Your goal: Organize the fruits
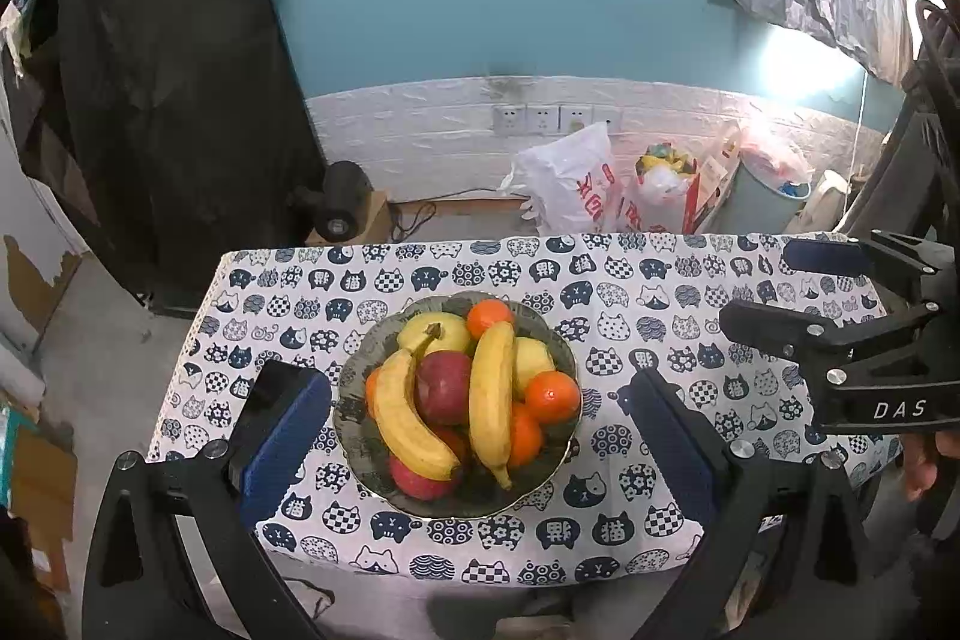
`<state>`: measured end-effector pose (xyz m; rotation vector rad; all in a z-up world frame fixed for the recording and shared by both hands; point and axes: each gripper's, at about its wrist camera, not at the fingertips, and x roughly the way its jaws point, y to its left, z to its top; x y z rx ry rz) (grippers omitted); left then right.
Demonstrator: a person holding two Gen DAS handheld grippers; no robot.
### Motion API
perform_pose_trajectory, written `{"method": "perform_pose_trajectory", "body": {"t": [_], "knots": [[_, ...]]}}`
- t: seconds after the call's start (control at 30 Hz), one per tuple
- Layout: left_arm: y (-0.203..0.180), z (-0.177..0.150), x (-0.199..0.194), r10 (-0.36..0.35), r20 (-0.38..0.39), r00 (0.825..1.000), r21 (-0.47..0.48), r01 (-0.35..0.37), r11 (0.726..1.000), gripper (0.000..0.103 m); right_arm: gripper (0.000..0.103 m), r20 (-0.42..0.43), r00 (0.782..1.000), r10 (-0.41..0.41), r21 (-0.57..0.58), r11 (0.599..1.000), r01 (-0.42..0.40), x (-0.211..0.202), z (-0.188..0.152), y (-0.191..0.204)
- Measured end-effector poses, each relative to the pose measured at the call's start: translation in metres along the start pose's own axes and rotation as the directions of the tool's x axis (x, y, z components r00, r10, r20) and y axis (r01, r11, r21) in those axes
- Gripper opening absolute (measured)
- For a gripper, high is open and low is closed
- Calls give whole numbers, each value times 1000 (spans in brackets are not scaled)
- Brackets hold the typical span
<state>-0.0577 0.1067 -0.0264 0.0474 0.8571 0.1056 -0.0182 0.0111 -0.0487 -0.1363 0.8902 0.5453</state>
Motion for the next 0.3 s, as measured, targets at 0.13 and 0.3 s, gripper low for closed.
{"method": "perform_pose_trajectory", "body": {"t": [0.13,0.3], "knots": [[1,0,-1,1,8,1000,-5,-1,1000,101,85,-1,1000,1,1,1000,-1,0,-3,-1],[2,0,0,2,2,1000,-9,-2,1000,101,85,-2,1000,1,-1,1000,-1,0,-2,-1]]}}
